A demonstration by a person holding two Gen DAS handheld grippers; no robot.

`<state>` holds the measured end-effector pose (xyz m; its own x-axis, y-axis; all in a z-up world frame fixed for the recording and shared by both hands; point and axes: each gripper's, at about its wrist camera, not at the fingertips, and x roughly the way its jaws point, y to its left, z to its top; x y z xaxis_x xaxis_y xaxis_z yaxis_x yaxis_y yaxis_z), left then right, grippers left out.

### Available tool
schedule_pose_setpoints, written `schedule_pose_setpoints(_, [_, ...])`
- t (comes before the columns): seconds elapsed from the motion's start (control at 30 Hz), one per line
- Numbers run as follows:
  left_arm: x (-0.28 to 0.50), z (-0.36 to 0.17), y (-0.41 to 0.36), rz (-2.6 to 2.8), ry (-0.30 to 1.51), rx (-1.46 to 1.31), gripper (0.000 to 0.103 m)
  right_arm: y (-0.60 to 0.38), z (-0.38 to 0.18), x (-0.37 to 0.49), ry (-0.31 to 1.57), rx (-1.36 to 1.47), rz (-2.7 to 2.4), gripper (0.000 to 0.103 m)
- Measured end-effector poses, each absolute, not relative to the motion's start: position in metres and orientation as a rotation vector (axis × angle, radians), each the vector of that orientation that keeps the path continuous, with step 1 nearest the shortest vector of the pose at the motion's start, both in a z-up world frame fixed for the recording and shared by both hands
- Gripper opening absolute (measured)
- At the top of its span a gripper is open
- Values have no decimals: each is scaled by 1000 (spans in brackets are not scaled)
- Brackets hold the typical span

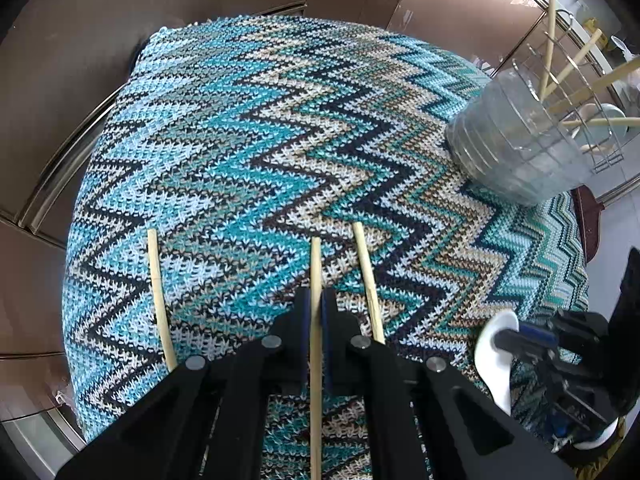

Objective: Organize utensils
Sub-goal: 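Close the right gripper on the white spoon while the left gripper grasps a chopstick, then lift the white spoon and chopstick over the holder and open both grippers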

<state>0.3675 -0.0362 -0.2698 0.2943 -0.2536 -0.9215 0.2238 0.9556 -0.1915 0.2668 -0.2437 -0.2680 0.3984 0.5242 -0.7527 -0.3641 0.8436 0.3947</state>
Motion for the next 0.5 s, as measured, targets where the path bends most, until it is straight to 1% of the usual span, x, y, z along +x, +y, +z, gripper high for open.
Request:
schedule_pose_setpoints(0.2, [342, -252, -30, -318, 1122, -98, 4, -247, -254, 236, 941, 142, 536, 5])
schedule_pose_setpoints(0.33, [319, -226, -20, -326, 1018, -131, 4, -246, -240, 217, 881, 113, 508, 5])
schedule_pose_setpoints(0.5, [299, -182, -3, -346, 895, -183, 4, -246, -213, 196, 787, 81, 472, 5])
